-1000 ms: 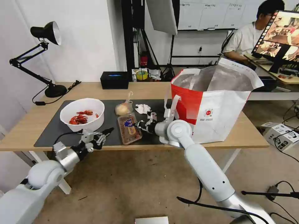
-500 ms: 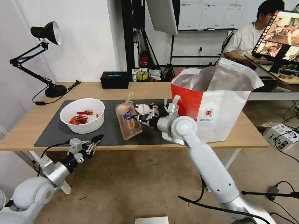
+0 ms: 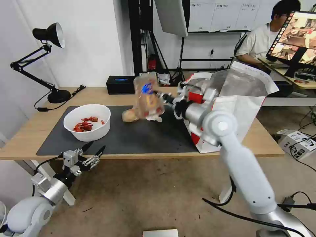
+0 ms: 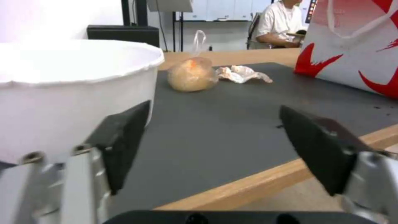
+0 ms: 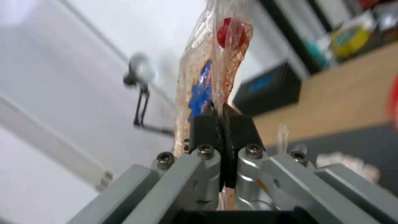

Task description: Pick up the trash from the table and place it into the takeout bag.

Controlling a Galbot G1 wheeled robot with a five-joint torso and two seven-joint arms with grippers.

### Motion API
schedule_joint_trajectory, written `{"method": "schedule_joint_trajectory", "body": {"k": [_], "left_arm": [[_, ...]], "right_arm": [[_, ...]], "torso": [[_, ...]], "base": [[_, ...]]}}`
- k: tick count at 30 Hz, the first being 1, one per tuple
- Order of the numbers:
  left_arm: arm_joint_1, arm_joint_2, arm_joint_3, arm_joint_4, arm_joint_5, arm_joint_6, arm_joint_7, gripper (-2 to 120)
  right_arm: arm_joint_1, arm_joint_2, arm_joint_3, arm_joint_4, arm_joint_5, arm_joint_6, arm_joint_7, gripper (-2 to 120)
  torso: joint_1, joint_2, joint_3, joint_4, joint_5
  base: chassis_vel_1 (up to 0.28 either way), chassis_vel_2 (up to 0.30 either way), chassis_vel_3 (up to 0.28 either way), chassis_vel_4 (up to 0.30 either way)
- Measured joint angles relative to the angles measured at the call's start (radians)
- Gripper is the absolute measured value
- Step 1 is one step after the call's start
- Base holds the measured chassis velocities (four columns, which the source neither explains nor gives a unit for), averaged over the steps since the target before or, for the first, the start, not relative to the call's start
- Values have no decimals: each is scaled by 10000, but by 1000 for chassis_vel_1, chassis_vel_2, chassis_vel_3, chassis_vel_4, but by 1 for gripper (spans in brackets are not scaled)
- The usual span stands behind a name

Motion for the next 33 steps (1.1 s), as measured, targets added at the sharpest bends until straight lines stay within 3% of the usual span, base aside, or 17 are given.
{"method": "schedule_joint_trajectory", "body": {"k": [7, 8, 15, 20, 33], "left_arm": [[68, -111, -8, -87, 5, -15, -28, 106], [86, -141, -7, -116, 9, -16, -45, 109], [167, -209, 94, -281, 23, -16, -259, 115], [182, -213, 218, -390, 38, -2, -318, 113], [325, -263, 267, -550, 86, 24, -369, 100]], "right_arm": [[379, -430, 503, 132, -8, 1007, 438, 0], [433, -613, 618, 32, -377, 1457, 463, 0], [157, -1202, 973, -185, -1895, 2333, 548, 0], [-330, -1547, 1124, -204, -2957, 2398, 509, 0], [-1414, -1573, 1373, 236, -3180, 2361, 247, 0]], "torso": [[0, 0, 0, 1, 0], [0, 0, 0, 0, -1], [0, 0, 0, 0, 1], [1, 0, 0, -1, 0], [1, 0, -1, 1, -2]], "base": [[0, 0, 0, 0], [0, 0, 0, 0], [0, 0, 0, 0], [0, 0, 0, 0], [0, 0, 0, 0]]}}
